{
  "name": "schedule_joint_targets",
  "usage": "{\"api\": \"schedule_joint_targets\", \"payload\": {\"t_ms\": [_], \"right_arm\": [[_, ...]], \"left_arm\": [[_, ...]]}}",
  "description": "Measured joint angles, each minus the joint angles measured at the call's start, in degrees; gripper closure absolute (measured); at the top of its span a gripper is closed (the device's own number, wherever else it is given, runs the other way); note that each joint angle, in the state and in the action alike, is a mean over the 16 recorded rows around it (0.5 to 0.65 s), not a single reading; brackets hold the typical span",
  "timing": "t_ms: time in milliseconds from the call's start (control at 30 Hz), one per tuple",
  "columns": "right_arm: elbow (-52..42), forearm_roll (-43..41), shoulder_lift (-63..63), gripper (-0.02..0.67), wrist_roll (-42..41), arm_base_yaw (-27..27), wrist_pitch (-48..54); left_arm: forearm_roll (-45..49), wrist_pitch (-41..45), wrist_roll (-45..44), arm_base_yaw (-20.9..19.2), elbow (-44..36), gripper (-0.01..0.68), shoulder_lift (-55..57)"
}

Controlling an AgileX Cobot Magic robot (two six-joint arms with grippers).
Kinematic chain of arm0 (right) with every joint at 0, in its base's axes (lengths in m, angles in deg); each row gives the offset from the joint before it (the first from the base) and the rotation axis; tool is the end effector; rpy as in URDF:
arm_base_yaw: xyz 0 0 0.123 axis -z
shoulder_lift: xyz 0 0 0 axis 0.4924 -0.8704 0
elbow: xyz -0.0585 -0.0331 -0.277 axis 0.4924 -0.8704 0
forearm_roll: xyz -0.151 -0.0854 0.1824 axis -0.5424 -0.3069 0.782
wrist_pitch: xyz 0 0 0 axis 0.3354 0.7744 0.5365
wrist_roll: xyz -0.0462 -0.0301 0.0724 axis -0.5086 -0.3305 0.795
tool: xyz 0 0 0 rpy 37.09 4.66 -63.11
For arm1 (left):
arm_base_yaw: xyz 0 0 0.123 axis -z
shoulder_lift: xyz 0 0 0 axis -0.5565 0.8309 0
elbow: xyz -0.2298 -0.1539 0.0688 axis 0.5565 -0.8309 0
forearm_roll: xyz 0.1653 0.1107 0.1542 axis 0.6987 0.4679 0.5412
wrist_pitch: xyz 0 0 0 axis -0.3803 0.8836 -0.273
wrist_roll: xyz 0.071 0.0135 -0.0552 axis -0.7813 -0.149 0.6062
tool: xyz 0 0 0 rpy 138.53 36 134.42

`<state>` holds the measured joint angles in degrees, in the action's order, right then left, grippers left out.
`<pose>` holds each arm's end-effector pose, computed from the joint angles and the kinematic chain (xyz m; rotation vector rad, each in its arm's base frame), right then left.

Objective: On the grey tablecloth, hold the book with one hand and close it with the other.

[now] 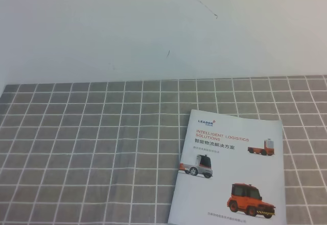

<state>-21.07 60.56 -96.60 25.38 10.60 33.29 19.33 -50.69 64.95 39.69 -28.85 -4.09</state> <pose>0.0537 0.0196 0.2522 -0.4944 1.9452 0.1201 0.0522 -0.0051 0.2056 0.0573 1.8257 -0.0968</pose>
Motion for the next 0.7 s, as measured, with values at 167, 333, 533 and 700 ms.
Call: {"api": "schedule_joint_targets", "payload": {"t_ms": [167, 333, 533, 700], "right_arm": [[0.0, 0.2, 0.0, 0.65, 0.0, 0.0, 0.0], [0.0, 0.3, 0.0, 0.65, 0.0, 0.0, 0.0], [0.0, 0.4, 0.0, 0.65, 0.0, 0.0, 0.0], [0.0, 0.4, 0.0, 0.65, 0.0, 0.0, 0.0]], "left_arm": [[-4.2, -1.3, -4.9, -2.1, -3.6, 0.676, -2.2], [-6.3, -2.6, -9.2, -3.0, -5.6, 0.676, -2.7], [-7.1, -3.0, -9.9, -3.2, -5.7, 0.676, -2.8], [-7.5, -3.0, -8.2, -3.3, -5.7, 0.676, -2.8]]}}
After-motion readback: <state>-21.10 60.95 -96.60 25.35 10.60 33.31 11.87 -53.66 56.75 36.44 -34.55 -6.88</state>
